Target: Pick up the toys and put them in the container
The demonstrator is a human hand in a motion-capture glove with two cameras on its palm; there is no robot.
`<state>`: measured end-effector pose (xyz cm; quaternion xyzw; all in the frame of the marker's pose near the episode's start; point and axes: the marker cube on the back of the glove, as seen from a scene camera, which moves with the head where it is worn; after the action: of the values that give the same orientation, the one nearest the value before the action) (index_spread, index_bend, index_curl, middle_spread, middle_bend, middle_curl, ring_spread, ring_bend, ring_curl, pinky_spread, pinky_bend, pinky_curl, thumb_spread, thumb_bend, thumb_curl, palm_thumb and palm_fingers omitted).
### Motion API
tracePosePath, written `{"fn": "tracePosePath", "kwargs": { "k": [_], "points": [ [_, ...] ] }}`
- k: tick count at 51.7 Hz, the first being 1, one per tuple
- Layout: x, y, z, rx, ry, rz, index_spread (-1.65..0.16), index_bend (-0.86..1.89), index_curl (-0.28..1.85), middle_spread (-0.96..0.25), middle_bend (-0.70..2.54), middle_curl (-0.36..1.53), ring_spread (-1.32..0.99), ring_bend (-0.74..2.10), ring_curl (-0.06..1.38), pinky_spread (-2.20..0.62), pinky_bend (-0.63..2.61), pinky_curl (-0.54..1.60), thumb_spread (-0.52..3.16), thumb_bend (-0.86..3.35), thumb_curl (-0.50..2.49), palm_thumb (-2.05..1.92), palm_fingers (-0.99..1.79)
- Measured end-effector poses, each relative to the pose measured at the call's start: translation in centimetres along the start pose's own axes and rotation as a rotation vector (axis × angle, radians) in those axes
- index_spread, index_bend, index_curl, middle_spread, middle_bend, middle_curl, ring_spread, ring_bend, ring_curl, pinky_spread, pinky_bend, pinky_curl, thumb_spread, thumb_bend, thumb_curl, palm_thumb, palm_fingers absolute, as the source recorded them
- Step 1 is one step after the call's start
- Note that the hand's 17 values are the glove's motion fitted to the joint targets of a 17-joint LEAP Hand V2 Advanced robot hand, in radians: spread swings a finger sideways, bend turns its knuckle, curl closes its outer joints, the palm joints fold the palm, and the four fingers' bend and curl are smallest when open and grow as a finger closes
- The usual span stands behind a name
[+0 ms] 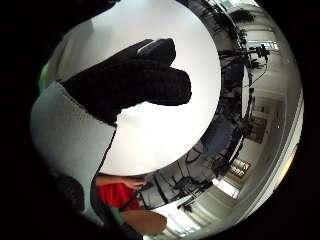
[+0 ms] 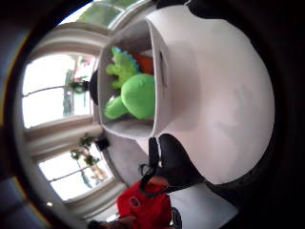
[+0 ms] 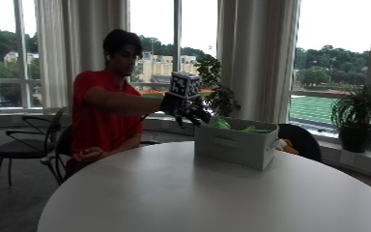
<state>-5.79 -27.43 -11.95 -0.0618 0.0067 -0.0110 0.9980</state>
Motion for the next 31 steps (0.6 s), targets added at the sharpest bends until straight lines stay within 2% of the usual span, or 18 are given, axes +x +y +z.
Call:
{"fn": "tracePosePath", "kwargs": {
  "k": [13, 19, 26, 31],
  "points": [
    [5.5, 3.5, 4.6, -0.01, -0.036, 0.057, -0.33, 0.17, 0.31, -0.03, 0.17, 0.39, 0.02, 0.38, 0.33, 0.1, 1.23, 0.31, 1.13, -0.02, 0.4, 0.1, -0.06],
    [5.2, 6.3, 6.3, 0.015, -0.048, 0.048, -0.33, 0.17, 0.32, -0.03, 0.18, 0.38, 0.02, 0.36, 0.32, 0.11, 1.19, 0.3, 1.13, -0.03, 0.39, 0.09, -0.07],
    [5.9, 7.6, 7.0, 0.054, -0.057, 0.08, -0.33, 0.18, 0.33, -0.03, 0.18, 0.37, 0.01, 0.3, 0.31, 0.11, 1.1, 0.28, 1.13, -0.04, 0.37, 0.02, -0.09],
    [9.0, 7.4, 6.8, 0.023, -0.077, 0.089, -0.34, 0.18, 0.34, -0.03, 0.18, 0.37, 0.01, 0.27, 0.3, 0.11, 1.05, 0.27, 1.13, -0.03, 0.36, -0.01, -0.07]
  ]
}}
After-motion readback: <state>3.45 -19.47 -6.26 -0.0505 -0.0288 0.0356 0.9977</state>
